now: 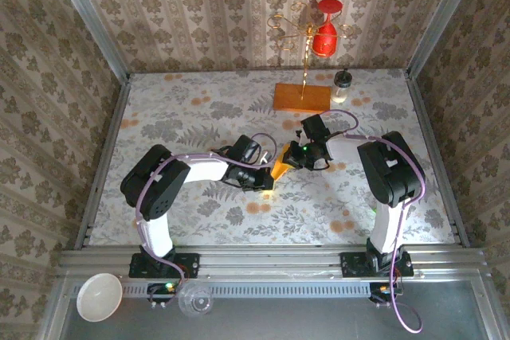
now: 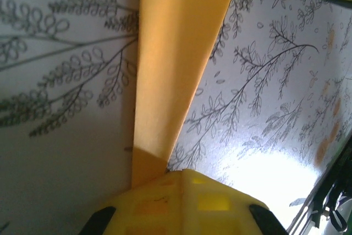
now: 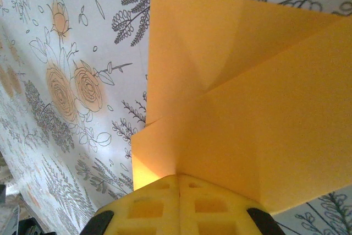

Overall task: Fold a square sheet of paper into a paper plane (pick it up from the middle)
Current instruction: Fold the wing for the fifth time at the center of the table.

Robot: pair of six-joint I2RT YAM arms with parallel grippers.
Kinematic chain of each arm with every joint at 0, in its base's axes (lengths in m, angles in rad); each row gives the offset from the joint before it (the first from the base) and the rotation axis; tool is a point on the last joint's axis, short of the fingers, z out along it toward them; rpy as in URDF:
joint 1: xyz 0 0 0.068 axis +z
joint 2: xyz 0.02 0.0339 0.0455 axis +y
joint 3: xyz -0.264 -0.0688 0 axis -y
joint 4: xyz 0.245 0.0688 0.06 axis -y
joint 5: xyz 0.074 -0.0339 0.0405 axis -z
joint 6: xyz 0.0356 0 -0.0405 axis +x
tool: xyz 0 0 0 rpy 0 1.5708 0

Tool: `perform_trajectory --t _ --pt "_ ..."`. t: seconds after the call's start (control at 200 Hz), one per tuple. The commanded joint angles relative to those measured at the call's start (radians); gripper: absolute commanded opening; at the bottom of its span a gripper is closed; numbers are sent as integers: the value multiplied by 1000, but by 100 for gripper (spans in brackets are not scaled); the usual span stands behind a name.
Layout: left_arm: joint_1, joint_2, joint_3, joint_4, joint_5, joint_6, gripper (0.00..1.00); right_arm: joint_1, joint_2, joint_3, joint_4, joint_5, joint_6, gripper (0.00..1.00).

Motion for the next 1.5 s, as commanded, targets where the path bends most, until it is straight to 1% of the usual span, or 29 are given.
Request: perform_trajectory --t 0.0,0.155,0.26,0.33,0.435,0.555,0.61,0.77,0.785,0.8,0.83,0.925,1.045,1.15,1.355,1.496 --pt "-17 8 -87 -175 -19 -11 0 -9 87 -37 -116 120 11 6" --pt "-10 -31 -125 -122 7 -46 0 -9 74 -39 -101 100 8 7" --pt "3 -110 -104 -119 24 -61 2 -7 44 -40 -71 50 -8 9" --pt "23 -175 -79 -118 28 -68 4 -4 1 -29 -72 27 -24 13" --pt "76 -267 -62 -114 23 -83 10 0 -86 3 -113 16 -48 22" --pt "162 -364 -71 -153 -26 -79 25 5 -184 28 -189 67 -56 37" --pt "203 -403 -80 -178 -59 -71 33 11 -219 38 -245 138 -58 45" --pt "301 -495 -119 -255 -183 -35 63 45 -275 64 -408 392 -34 59" --pt "300 -502 -123 -260 -191 -31 65 48 -277 66 -414 405 -28 60" --pt "330 -507 -126 -265 -197 -27 67 52 -278 67 -415 423 -23 62" --pt "349 -516 -132 -273 -210 -23 72 64 -278 71 -444 451 -12 64" --pt "384 -544 -158 -273 -244 -9 83 111 -253 107 -487 525 13 71" --pt "405 -570 -194 -248 -269 -5 95 176 -186 175 -534 607 44 74" --pt "422 -578 -220 -232 -258 -4 100 212 -124 232 -572 659 80 75" --pt "443 -586 -246 -227 -220 23 100 247 -24 308 -598 656 104 75" --pt "444 -587 -248 -237 -213 34 100 251 -1 320 -632 693 129 72"
